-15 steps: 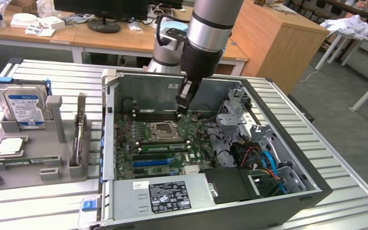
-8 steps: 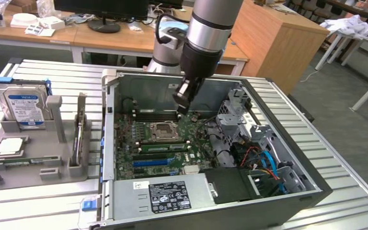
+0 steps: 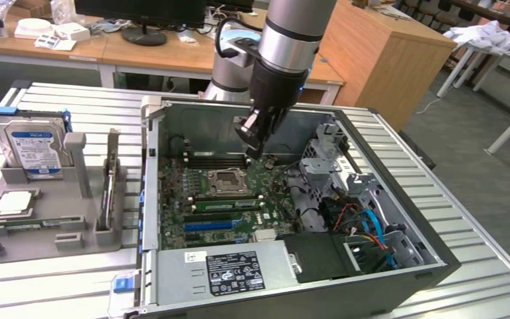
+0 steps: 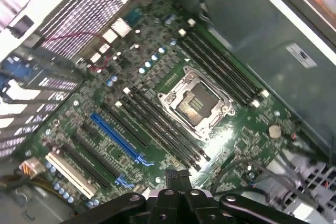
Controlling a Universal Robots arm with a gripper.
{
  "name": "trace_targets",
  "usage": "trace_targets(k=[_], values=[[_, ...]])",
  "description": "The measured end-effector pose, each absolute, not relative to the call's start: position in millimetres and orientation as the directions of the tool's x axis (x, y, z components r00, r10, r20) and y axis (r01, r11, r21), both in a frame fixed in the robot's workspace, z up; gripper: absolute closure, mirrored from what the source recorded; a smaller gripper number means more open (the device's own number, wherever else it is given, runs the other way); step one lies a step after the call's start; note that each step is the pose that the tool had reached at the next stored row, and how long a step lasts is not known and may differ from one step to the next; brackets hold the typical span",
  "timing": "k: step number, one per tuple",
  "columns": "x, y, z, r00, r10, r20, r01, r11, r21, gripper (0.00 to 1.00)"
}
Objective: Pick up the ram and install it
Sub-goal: 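Press down the ram until it locks into place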
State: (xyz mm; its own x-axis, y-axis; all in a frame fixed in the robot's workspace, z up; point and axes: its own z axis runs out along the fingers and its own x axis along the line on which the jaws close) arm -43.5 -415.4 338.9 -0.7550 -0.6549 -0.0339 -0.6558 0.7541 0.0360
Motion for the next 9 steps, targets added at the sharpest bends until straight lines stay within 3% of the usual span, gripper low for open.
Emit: trace_targets(k=[9], values=[[-43.5,-415.4,338.0,-0.852,-0.523,-0.034,-0.524,0.851,0.036,0.89]])
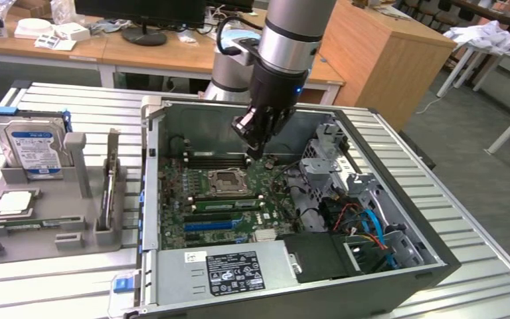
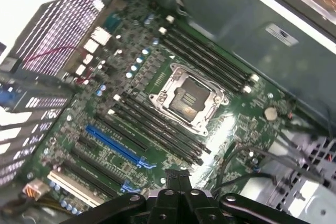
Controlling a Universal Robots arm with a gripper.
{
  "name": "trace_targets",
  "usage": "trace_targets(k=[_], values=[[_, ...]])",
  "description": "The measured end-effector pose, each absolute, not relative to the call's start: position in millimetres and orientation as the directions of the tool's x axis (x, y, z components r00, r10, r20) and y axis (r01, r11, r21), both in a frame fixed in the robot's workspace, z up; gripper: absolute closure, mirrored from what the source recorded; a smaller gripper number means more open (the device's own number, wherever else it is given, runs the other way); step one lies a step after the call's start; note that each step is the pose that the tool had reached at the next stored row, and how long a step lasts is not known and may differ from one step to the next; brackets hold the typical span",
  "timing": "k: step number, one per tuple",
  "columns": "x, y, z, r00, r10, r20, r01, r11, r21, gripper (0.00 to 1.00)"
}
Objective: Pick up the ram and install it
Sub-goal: 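Press down the ram until it locks into place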
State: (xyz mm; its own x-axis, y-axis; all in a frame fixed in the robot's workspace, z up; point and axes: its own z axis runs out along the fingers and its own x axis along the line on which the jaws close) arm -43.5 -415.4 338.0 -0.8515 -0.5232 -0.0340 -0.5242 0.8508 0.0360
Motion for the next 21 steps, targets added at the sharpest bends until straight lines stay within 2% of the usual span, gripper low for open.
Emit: trace_targets(k=[21], values=[[-43.6,-415.3,335.4,-0.981,-0.189,-0.034,-0.190,0.981,0.036,0.89]])
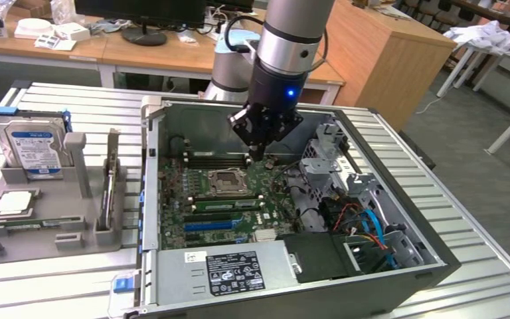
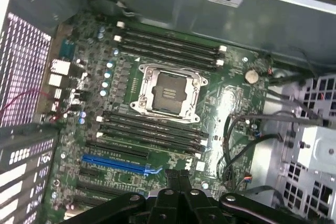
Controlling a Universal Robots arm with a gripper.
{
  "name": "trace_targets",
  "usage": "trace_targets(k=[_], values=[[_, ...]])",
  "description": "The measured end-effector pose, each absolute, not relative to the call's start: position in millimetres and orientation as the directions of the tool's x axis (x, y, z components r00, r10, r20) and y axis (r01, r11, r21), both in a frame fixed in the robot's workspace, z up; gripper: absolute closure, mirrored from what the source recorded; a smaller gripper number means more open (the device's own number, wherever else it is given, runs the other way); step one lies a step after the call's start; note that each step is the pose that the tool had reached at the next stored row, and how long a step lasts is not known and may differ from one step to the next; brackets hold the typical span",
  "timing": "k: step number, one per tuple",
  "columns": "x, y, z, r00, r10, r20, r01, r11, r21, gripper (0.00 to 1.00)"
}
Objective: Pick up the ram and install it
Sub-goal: 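Press down the ram until it locks into place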
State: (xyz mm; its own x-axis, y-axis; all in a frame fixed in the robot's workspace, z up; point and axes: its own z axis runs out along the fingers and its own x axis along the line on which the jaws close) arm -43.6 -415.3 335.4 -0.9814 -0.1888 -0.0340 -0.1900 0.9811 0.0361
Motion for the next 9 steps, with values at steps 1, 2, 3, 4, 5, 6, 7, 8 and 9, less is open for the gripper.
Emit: trace_targets(k=[1,2,3,4,5,6,7,8,9], values=[[-43.6,-415.3,335.4,-0.982,-0.188,-0.034,-0.189,0.981,0.036,0.89],[-43.6,-415.3,335.4,-0.982,-0.188,-0.034,-0.189,0.981,0.036,0.89],[-43.6,-415.3,335.4,-0.982,-0.188,-0.034,-0.189,0.981,0.036,0.89],[-43.6,-415.3,335.4,-0.982,-0.188,-0.034,-0.189,0.981,0.036,0.89],[-43.6,-415.3,335.4,-0.982,-0.188,-0.034,-0.189,0.981,0.036,0.89],[-43.6,-415.3,335.4,-0.982,-0.188,-0.034,-0.189,0.981,0.036,0.89],[-43.7,-415.3,335.4,-0.982,-0.188,-0.034,-0.189,0.981,0.036,0.89],[-43.6,-415.3,335.4,-0.982,-0.188,-0.034,-0.189,0.981,0.036,0.89],[-43.7,-415.3,335.4,-0.982,-0.187,-0.034,-0.189,0.981,0.036,0.89]])
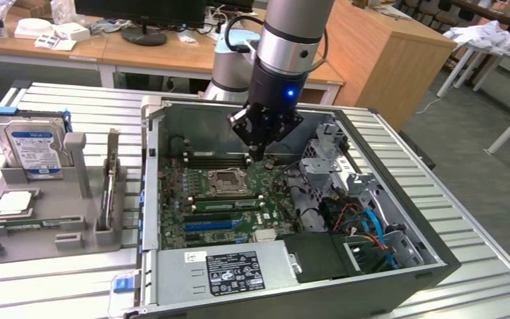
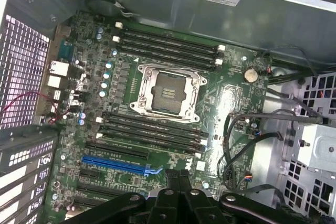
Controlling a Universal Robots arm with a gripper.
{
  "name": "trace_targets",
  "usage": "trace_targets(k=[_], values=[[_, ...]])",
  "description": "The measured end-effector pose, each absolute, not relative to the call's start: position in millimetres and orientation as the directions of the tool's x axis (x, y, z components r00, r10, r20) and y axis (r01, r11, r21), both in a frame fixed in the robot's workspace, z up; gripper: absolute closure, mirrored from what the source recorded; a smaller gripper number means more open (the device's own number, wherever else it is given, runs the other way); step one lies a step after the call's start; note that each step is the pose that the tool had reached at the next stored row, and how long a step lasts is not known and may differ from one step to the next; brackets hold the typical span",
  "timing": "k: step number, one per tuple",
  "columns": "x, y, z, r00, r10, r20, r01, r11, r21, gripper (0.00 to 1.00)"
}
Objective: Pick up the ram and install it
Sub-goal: 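Press down the ram until it locks into place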
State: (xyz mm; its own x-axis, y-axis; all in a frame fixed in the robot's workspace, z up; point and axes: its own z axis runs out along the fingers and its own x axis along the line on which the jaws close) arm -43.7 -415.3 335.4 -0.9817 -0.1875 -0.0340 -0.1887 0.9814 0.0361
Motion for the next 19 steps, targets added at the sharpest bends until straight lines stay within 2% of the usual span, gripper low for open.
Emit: trace_targets(k=[7,13,19], values=[[-43.8,-415.3,335.3,-0.987,-0.161,-0.028,-0.162,0.986,0.037,0.89],[-43.8,-415.3,335.5,-0.991,-0.133,0.003,-0.133,0.990,0.041,0.89],[-43.7,-415.4,335.3,-0.996,-0.089,0.003,-0.089,0.995,0.043,0.89]])
